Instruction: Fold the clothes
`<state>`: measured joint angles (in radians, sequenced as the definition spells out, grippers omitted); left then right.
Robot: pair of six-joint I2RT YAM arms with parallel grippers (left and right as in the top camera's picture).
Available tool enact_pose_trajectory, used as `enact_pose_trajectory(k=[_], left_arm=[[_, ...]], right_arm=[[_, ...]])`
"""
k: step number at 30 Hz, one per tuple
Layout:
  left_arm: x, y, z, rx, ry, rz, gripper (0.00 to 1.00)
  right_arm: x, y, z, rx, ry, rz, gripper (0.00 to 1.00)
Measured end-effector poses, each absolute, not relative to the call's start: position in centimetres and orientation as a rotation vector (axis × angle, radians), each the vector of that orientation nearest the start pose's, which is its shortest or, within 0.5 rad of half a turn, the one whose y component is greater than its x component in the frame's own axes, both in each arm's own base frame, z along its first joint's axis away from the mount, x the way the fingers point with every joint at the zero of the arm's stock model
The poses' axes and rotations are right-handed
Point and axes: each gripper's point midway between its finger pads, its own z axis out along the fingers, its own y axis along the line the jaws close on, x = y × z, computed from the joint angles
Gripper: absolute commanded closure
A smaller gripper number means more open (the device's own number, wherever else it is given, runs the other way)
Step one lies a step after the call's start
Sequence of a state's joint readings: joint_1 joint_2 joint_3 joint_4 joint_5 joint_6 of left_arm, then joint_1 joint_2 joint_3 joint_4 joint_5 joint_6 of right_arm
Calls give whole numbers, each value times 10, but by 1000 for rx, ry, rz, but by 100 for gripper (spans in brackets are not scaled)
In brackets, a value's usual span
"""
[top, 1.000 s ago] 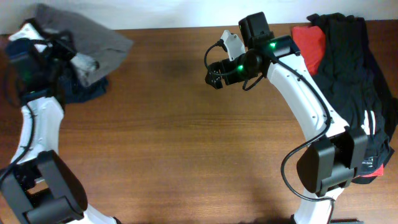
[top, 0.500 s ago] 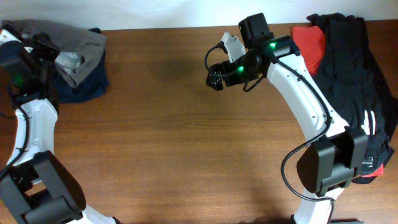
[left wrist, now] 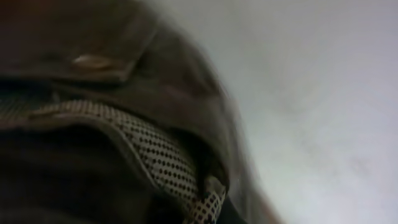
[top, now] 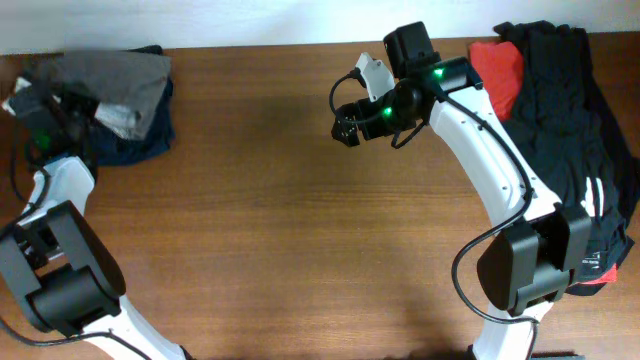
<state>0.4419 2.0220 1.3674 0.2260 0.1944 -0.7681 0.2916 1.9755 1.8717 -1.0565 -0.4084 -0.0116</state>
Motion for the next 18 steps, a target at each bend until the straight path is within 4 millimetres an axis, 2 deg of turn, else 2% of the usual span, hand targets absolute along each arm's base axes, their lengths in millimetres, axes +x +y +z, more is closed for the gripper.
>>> enact_pose_trajectory(k=[2, 4, 7, 9, 13, 18], left_arm=[[526, 224, 119, -1143, 1823, -394, 99], [514, 228, 105, -1202, 1871, -393, 94], [490, 233, 84, -1288, 1951, -395, 52], [476, 236, 74, -1320, 2001, -395, 37], [455, 239, 61, -1326, 2093, -392, 25], [452, 235, 62, -1206, 2156, -432, 23]], right_arm=[[427, 199, 178, -528, 2675, 638, 1], [427, 199, 178, -528, 2675, 638, 1], [428, 200, 179, -529, 2668, 637, 1], [430, 200, 180, -530, 2659, 637, 1], [433, 201, 181, -530, 2646, 637, 1], [434, 202, 181, -531, 2639, 636, 1]])
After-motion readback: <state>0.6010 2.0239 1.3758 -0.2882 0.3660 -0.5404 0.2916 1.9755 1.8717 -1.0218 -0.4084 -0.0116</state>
